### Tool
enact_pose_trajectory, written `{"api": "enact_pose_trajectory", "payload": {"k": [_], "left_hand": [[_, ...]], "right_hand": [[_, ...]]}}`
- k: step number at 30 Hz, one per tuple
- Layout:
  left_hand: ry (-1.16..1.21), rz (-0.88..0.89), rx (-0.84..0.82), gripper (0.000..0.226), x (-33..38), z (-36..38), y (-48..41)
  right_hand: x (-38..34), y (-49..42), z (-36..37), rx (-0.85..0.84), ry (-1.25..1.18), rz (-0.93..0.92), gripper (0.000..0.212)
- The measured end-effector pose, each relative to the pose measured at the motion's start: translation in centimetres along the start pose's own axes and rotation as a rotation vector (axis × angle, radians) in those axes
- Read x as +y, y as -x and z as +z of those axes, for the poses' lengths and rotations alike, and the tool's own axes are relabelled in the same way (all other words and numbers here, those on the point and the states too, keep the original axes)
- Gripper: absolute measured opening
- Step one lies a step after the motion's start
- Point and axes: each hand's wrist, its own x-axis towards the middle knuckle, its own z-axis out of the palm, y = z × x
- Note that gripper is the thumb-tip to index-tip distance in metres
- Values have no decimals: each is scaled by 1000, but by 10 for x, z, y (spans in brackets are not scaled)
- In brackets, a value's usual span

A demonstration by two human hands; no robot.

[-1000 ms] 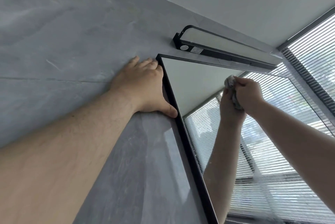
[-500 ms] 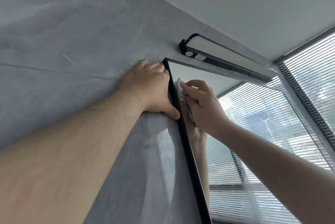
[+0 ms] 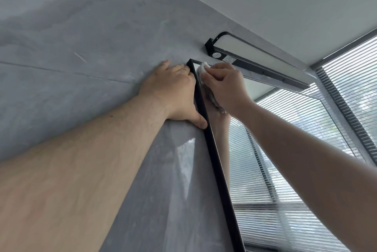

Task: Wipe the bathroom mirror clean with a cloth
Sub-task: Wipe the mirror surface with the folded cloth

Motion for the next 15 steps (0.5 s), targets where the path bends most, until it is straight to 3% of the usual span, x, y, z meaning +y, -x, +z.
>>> {"api": "enact_pose_trajectory", "payload": {"k": [6,11,15], "left_hand": [[21,9,4,138,0,0,0],[29,16,12,141,-2,2,0],[32,20,12,133,-1,1,0]], "right_hand": [[8,54,-14,-42,63,-108,17],[19,95,-31,-44,174,-287,29],[15,76,-25,-51,188,-246,22]]}}
